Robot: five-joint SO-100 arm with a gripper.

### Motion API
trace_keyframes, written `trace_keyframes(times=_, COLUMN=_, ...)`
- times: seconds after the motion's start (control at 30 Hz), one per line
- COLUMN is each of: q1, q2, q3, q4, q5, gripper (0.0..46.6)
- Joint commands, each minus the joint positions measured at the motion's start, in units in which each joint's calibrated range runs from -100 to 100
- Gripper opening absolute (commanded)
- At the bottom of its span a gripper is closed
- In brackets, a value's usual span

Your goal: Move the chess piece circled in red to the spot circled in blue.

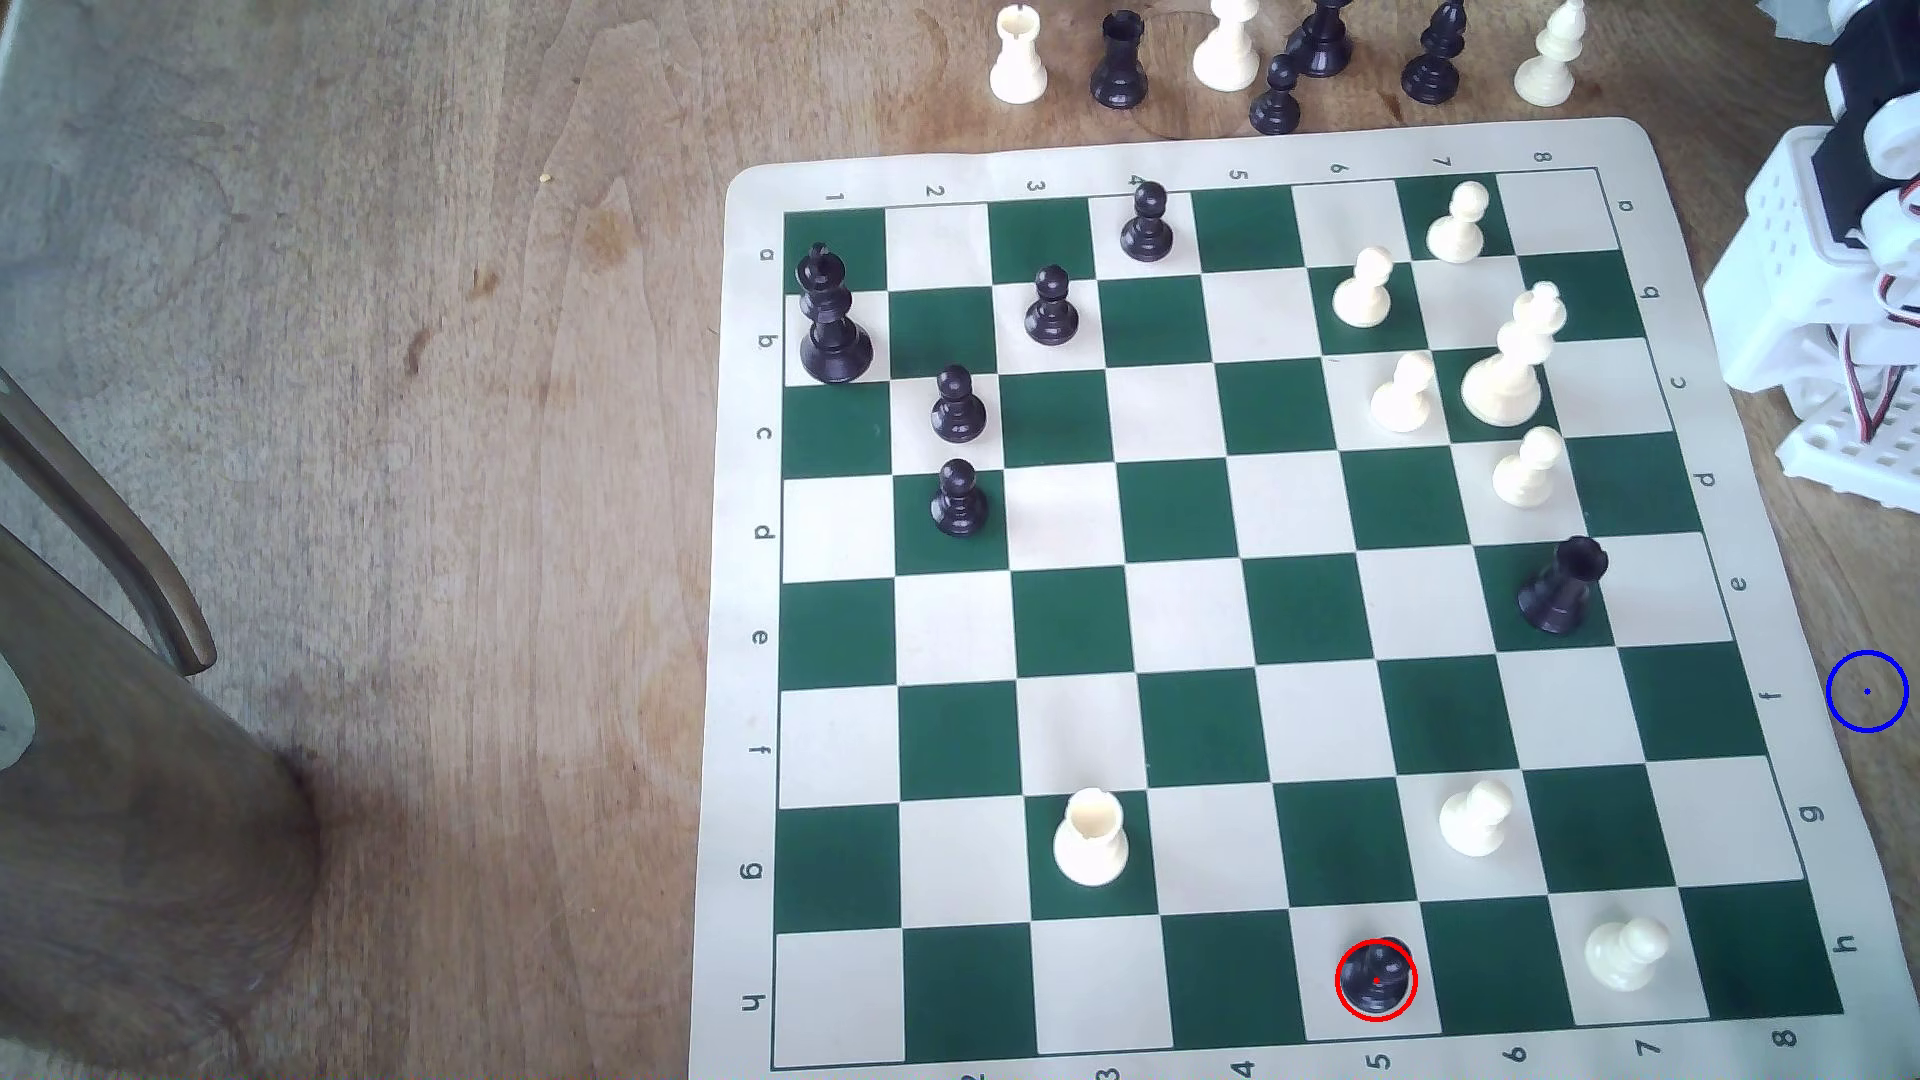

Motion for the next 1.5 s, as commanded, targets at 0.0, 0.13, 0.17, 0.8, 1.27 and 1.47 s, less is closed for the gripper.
trace_keyframes(times=0.0, q1=-5.4, q2=0.1, q3=-0.2, q4=1.3, q5=0.0, gripper=0.2)
trace_keyframes(times=0.13, q1=-6.2, q2=0.1, q3=-8.2, q4=15.2, q5=0.0, gripper=0.2)
trace_keyframes(times=0.17, q1=-6.2, q2=0.1, q3=-10.1, q4=18.2, q5=0.0, gripper=0.2)
trace_keyframes(times=0.8, q1=-8.1, q2=0.2, q3=-23.0, q4=72.6, q5=-0.3, gripper=0.2)
trace_keyframes(times=1.27, q1=-11.6, q2=18.3, q3=-58.2, q4=144.8, q5=-3.2, gripper=0.4)
trace_keyframes(times=1.47, q1=-19.1, q2=31.6, q3=-62.8, q4=155.0, q5=-6.9, gripper=2.4)
